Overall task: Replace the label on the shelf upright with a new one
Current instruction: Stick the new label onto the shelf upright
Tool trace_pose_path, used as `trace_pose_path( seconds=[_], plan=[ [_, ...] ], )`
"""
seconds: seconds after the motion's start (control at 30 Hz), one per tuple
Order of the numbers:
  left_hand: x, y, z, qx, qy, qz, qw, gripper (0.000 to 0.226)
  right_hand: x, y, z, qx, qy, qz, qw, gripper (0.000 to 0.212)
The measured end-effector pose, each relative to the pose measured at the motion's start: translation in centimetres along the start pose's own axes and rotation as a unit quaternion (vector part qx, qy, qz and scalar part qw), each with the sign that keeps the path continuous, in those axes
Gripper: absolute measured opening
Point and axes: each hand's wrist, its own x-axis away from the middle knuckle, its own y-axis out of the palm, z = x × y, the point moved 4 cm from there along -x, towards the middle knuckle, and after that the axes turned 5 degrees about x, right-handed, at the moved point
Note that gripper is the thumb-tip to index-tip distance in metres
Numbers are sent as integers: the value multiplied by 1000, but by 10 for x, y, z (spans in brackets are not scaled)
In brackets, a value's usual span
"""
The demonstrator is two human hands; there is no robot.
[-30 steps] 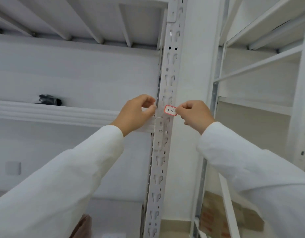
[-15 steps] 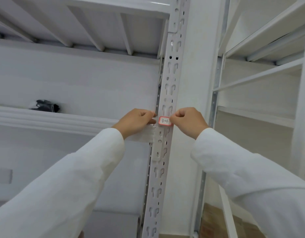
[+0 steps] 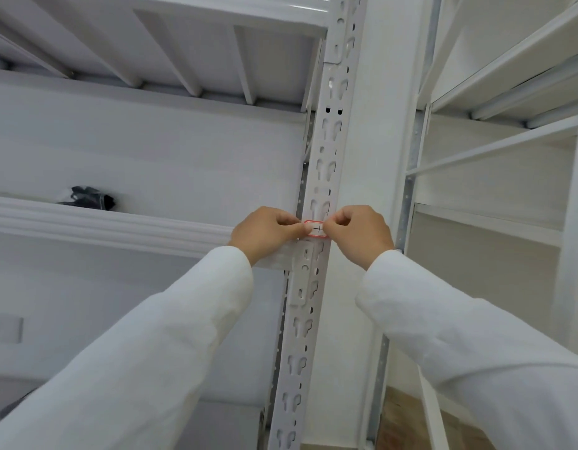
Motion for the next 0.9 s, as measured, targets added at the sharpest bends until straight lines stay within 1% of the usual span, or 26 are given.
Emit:
trace_pose_path(
  seconds=[0.17,0.27,0.33,0.4,0.47,0.53,0.6,0.67,0.8,0.83,0.9],
  plan=[
    [-1,0,-1,-15,-1,16,1000,25,3,-1,-1,7,2,15,1000,13],
    [-2,1,0,-13,1,11,1000,23,1,-3,-2,47,-3,17,999,12],
    [-4,2,-1,-10,0,4,1000,20,-3,-8,-1,91,-2,26,996,20],
    [-5,2,-2,-6,-1,-6,1000,18,-7,-15,4,99,10,31,995,31],
    [-7,1,-3,-12,-2,-16,1000,20,-9,-18,11,67,14,16,998,32],
    [-6,1,-1,-12,-14,-25,1000,36,-10,-14,13,8,13,-12,1000,29],
    [-5,2,1,-9,-22,-37,999,54,-11,-3,11,-42,19,-46,998,40],
    [-4,3,3,-13,-16,-42,999,63,-11,11,8,-52,23,-78,995,48],
    [1,3,4,-23,-16,-30,999,63,-13,21,11,-103,28,-88,990,42],
    [0,3,4,-22,-14,-25,999,57,-12,21,12,-126,23,-96,987,35],
    [-1,4,3,-18,-5,-15,1000,39,-13,20,15,-167,10,-120,979,25]
  ],
)
